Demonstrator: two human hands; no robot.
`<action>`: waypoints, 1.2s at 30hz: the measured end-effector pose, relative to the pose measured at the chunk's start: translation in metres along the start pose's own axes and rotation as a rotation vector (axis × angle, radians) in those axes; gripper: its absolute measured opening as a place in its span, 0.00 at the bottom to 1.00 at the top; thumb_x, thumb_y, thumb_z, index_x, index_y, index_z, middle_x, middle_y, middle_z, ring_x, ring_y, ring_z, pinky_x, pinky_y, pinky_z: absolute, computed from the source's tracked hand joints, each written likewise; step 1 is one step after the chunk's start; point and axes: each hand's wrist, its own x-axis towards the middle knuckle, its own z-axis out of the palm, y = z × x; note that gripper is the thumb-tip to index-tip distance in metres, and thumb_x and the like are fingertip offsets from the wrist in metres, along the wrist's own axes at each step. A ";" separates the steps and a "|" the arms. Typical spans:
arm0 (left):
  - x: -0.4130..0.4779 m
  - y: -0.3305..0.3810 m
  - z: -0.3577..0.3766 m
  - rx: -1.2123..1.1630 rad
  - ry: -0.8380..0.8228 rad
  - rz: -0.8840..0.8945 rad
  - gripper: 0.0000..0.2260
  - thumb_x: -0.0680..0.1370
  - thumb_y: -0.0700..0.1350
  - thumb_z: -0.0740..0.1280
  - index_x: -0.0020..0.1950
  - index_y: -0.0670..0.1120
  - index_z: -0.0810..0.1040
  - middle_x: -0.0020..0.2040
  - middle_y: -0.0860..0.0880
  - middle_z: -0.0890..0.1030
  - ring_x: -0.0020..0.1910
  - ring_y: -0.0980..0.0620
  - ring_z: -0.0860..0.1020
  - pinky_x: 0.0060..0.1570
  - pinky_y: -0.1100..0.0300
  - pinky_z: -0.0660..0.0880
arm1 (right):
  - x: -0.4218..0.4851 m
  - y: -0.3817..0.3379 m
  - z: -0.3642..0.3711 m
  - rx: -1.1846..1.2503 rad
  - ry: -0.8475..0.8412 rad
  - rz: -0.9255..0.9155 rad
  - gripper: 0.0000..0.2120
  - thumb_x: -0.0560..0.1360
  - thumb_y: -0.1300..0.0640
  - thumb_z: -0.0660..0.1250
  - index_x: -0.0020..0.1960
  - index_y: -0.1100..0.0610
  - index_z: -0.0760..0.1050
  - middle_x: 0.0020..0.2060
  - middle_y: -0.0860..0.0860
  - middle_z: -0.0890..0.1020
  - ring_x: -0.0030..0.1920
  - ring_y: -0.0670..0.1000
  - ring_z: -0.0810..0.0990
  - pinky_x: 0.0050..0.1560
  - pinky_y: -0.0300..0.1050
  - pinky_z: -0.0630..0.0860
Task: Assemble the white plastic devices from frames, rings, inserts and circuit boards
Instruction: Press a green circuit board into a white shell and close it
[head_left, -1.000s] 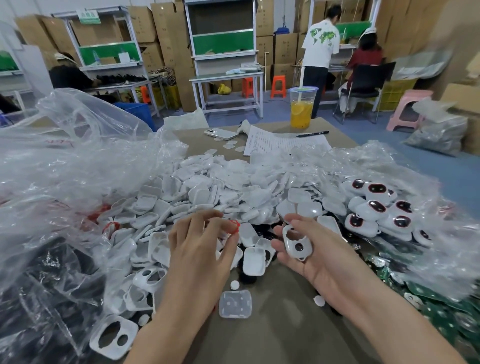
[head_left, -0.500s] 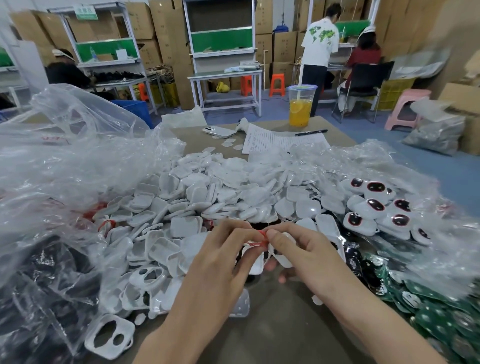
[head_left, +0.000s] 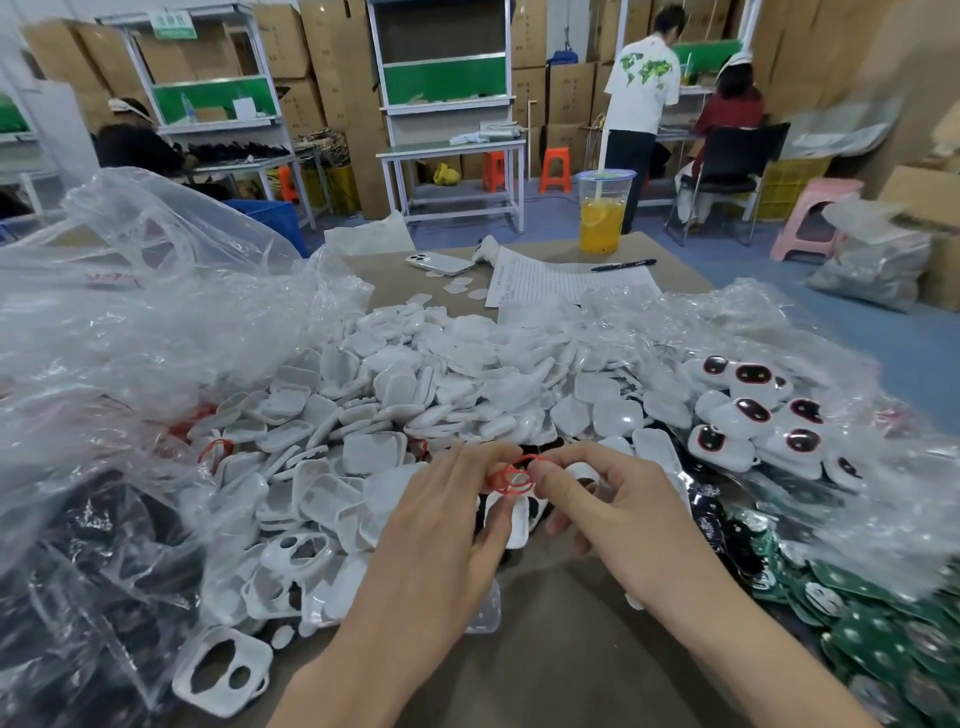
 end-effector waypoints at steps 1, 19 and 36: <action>0.000 0.000 0.000 0.007 -0.002 -0.004 0.11 0.80 0.53 0.62 0.63 0.60 0.72 0.53 0.64 0.75 0.55 0.61 0.76 0.56 0.69 0.68 | 0.001 0.000 -0.001 0.010 0.003 0.016 0.03 0.75 0.42 0.70 0.46 0.38 0.81 0.30 0.49 0.84 0.28 0.45 0.78 0.40 0.57 0.78; 0.004 0.012 -0.008 -0.481 0.072 -0.310 0.06 0.77 0.51 0.72 0.49 0.64 0.82 0.48 0.63 0.84 0.50 0.65 0.80 0.48 0.77 0.69 | 0.000 -0.007 -0.001 0.162 -0.024 0.002 0.02 0.74 0.47 0.72 0.46 0.41 0.84 0.35 0.50 0.85 0.31 0.48 0.82 0.35 0.41 0.80; 0.007 0.013 -0.013 -0.588 -0.006 -0.329 0.05 0.79 0.49 0.69 0.48 0.61 0.80 0.46 0.58 0.85 0.46 0.57 0.82 0.48 0.64 0.76 | -0.004 -0.016 -0.003 0.261 -0.087 -0.038 0.03 0.71 0.51 0.73 0.44 0.48 0.85 0.33 0.48 0.83 0.32 0.46 0.81 0.29 0.38 0.76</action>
